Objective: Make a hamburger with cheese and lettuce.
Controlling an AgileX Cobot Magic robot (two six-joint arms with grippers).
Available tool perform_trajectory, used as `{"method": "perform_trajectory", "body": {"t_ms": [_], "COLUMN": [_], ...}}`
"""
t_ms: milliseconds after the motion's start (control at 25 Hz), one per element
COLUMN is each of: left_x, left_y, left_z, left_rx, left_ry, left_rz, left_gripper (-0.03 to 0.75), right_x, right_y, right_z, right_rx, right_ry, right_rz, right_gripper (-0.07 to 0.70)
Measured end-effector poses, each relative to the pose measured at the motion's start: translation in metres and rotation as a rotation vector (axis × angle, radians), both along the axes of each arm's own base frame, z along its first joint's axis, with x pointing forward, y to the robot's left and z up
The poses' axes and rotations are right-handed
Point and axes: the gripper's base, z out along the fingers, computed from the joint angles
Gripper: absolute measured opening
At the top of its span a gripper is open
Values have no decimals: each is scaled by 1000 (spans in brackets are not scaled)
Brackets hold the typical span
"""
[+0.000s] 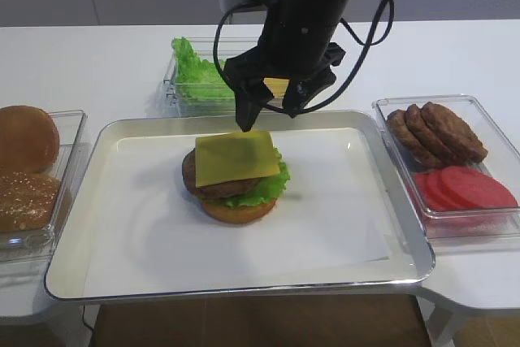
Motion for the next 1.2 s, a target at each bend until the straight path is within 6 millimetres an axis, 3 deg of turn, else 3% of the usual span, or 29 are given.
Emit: {"method": "perform_trajectory", "body": {"t_ms": [360,640,960,1200], "left_x": [0,0,0,0], "left_y": [0,0,0,0], "left_z": [0,0,0,0], "left_rx": [0,0,0,0], "left_ry": [0,0,0,0], "left_rz": [0,0,0,0], "left_gripper": [288,288,288,288], "right_x": [-6,-4,-13,-39], "right_y": [-6,-18,-32,-51], "right_z": [16,22,53,80], "right_rx": [-13,-118,-148,-160], "right_ry": [-19,-54,-158,-226], "right_rz": [-35,-122,-138,-143], "right_gripper": [609,609,609,608]}}
